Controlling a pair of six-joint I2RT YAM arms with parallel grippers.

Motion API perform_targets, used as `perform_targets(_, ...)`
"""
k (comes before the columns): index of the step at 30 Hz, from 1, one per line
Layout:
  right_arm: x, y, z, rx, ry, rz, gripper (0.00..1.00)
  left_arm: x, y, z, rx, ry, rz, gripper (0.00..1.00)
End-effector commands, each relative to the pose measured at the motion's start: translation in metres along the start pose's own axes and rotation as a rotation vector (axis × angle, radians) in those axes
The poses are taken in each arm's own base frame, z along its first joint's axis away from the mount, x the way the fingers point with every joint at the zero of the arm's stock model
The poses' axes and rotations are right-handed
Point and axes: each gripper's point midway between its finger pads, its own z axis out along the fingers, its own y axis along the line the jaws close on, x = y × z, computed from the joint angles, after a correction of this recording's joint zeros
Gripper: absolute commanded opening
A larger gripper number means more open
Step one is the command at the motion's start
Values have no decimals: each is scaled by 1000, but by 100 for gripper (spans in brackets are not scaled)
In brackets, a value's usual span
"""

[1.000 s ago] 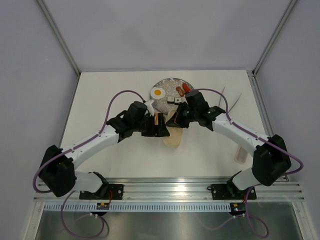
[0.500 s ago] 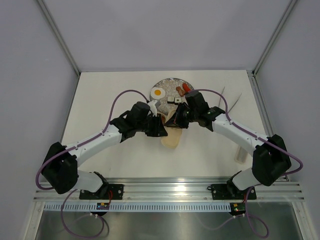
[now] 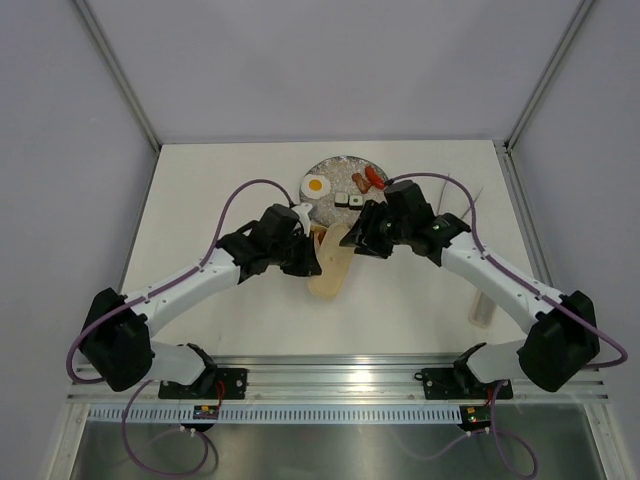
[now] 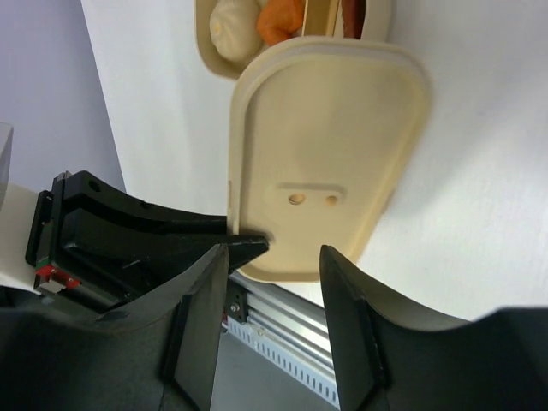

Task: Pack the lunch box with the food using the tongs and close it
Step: Pick up the box lid from the center of the board.

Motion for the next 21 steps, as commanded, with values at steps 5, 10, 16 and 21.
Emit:
perform_targets(5, -40, -31, -62, 158, -211, -70, 55, -58, 17, -47, -215, -193, 116, 0)
perform_targets(10, -42, -54, -78, 197, -247, -49, 55, -69, 42, -75, -420, -205, 109, 0)
perform_targets(16, -42, -63, -79, 216, -252, -51, 55, -81, 48, -95, -504, -231, 128, 0)
perform_targets(21, -39, -56, -74, 171, -221, -71, 55, -88, 51, -96, -513, -239, 262, 0)
